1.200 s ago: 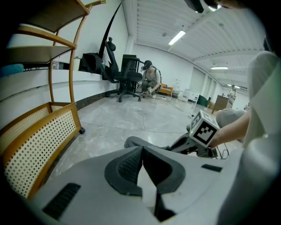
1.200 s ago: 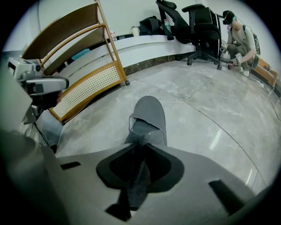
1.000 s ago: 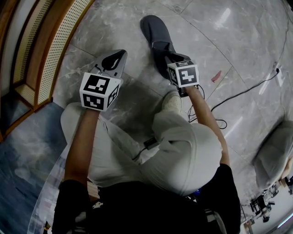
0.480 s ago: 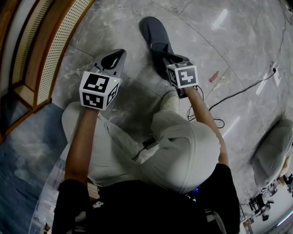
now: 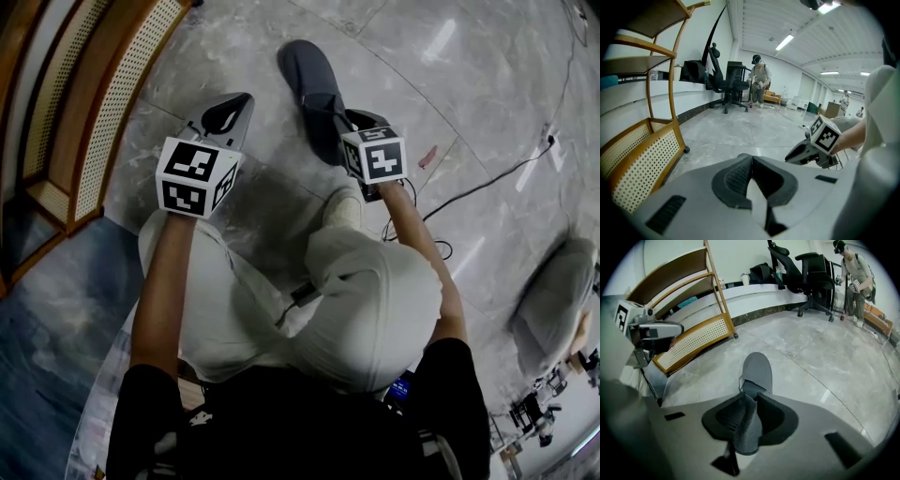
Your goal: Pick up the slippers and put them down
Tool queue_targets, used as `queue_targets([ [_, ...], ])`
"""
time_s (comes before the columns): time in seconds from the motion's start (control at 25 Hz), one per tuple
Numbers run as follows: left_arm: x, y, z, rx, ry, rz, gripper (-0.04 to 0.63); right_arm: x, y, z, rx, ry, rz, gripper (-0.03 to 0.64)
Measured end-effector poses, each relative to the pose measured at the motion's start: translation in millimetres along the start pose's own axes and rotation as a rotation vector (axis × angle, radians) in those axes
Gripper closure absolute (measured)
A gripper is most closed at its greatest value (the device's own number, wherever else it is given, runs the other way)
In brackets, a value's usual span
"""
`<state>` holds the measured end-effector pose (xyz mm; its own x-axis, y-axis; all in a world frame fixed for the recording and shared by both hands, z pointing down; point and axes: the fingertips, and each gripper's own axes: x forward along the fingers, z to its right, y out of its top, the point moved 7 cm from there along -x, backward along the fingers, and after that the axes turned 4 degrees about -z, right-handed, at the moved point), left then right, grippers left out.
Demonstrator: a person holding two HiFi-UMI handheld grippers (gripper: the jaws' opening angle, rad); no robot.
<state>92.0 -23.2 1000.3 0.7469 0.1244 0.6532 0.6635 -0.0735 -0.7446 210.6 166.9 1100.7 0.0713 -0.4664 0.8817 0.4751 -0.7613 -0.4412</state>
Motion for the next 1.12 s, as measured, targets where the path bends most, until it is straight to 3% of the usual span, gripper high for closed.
queue_targets([
  [0.24, -4, 17, -5, 0.045, 0.017, 0.024, 0.589, -18, 18, 0, -0.013, -0.018, 0.041, 0.617],
  [0.56, -16, 32, -17, 0.045, 0.048, 0.031, 0.589, -42, 47, -6, -0.047, 0.02, 0.121, 0.618],
  [0.88, -42, 51, -14, -0.028, 0.066, 0.033, 0.589, -84, 97, -21, -0.173, 0.025, 0.119, 0.618],
  [1.12, -69, 83, -8, -0.065, 0.069, 0.009, 0.589, -130, 129, -38, -0.194, 0.048, 0.119, 0.618],
])
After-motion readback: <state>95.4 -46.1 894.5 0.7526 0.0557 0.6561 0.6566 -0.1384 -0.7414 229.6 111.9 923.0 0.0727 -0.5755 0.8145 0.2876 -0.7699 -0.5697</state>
